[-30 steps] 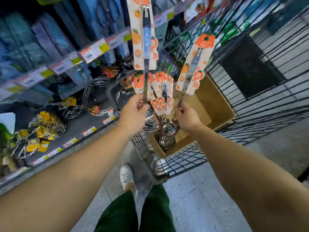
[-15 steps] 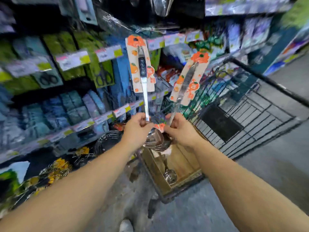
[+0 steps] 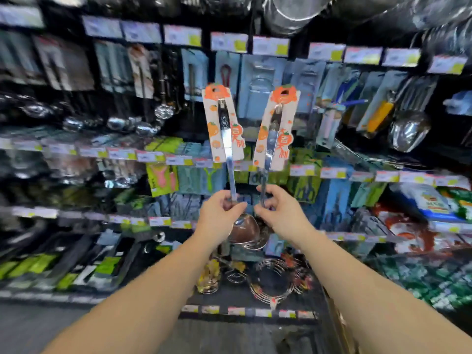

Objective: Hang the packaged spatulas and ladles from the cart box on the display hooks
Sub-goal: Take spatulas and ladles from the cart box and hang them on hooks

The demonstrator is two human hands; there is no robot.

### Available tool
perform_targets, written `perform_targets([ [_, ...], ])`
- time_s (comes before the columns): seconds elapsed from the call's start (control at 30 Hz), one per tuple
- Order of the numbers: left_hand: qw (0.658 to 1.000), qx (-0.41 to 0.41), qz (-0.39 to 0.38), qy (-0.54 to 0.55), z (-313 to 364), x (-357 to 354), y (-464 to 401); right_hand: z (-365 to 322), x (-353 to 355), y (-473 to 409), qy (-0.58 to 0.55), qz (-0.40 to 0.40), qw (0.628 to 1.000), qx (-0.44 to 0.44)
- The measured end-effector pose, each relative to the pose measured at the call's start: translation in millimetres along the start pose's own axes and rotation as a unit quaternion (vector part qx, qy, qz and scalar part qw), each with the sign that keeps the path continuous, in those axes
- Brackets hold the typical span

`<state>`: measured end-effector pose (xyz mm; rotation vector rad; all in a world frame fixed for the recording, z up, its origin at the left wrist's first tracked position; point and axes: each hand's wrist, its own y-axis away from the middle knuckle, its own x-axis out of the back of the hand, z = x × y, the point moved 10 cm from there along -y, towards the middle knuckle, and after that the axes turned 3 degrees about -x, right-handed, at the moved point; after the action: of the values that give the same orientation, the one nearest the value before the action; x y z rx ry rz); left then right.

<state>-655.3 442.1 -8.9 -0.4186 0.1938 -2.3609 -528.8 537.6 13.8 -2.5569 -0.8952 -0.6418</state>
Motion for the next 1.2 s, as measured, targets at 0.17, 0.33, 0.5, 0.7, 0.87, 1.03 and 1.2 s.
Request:
perform_targets([
  [0.17, 0.996, -0.003, 0.08, -0.046, -18, 170, 0, -104, -137, -36, -0.003, -0.075, 0.995, 0.072],
  [0.33, 0.989, -0.015, 0.124, -0.084, -44, 335, -3, -198, -284, -61, -0.035, -0.118, 0.987, 0.101],
  [0.5, 0.974, -0.019, 0.195, -0.11, -58, 479, -9, -268, -400, -83, -0.046, -0.138, 0.983, 0.112],
  [0.7, 0.975, 0.001, 0.18, -0.128, -92, 553, -42, -286, -470, -109, -0.034, -0.157, 0.985, 0.07],
  [0.87, 0.977, 0.01, 0.175, -0.12, -136, 559, -76, -273, -490, -140, -0.024, -0.154, 0.987, 0.035],
  [1.03, 0.981, 0.037, 0.153, -0.112, -175, 551, -128, -256, -495, -194, 0.013, -0.138, 0.99, 0.029],
  [1.2, 0.978, 0.029, 0.179, -0.101, -186, 553, -191, -265, -494, -270, 0.019, -0.125, 0.991, 0.044],
])
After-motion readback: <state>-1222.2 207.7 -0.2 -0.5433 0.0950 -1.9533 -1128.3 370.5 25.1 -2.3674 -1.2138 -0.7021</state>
